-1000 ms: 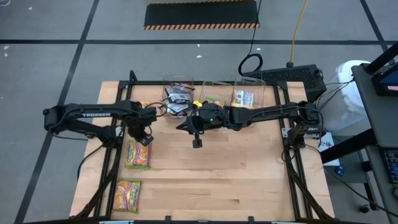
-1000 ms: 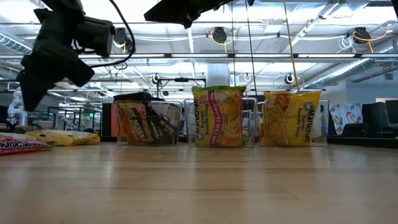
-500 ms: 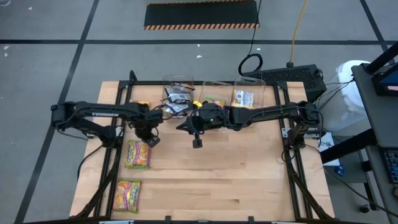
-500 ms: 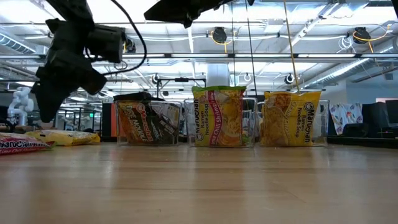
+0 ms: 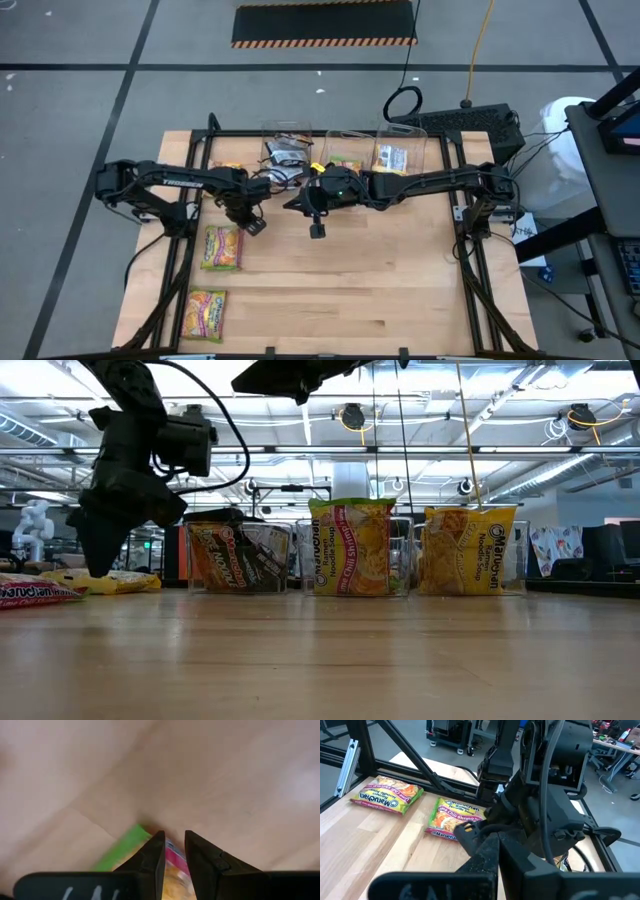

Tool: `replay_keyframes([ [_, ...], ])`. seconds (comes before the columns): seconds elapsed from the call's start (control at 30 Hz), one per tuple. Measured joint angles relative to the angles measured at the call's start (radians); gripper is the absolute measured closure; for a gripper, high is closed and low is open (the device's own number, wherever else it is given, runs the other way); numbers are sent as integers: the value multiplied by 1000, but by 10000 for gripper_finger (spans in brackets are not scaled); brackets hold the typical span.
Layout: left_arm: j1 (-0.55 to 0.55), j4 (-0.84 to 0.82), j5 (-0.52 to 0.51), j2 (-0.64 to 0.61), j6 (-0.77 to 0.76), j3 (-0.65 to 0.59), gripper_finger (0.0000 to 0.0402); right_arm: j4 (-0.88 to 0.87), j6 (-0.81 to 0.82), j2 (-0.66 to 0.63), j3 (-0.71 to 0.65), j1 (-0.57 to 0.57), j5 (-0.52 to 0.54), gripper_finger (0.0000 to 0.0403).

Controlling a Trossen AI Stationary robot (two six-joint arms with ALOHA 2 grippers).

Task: Sort Maruchan noodles
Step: Put the green noodle pack into the middle transparent bin

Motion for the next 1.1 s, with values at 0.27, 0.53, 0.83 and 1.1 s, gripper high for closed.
replay_keyframes([
  [0.27, 0, -20, -75, 0, -92, -5, 323, -5, 0, 0, 0, 0, 0, 403],
  [0.53, 0, -18, -61, 0, -199, -87, 323, -5, -2, 0, 0, 0, 0, 403],
  [0.83, 0, 43, 45, -2, -216, -97, 323, -5, -10, 0, 0, 0, 0, 403],
  [1.1, 0, 93, 118, -2, -221, -97, 323, -5, -10, 0, 0, 0, 0, 403],
])
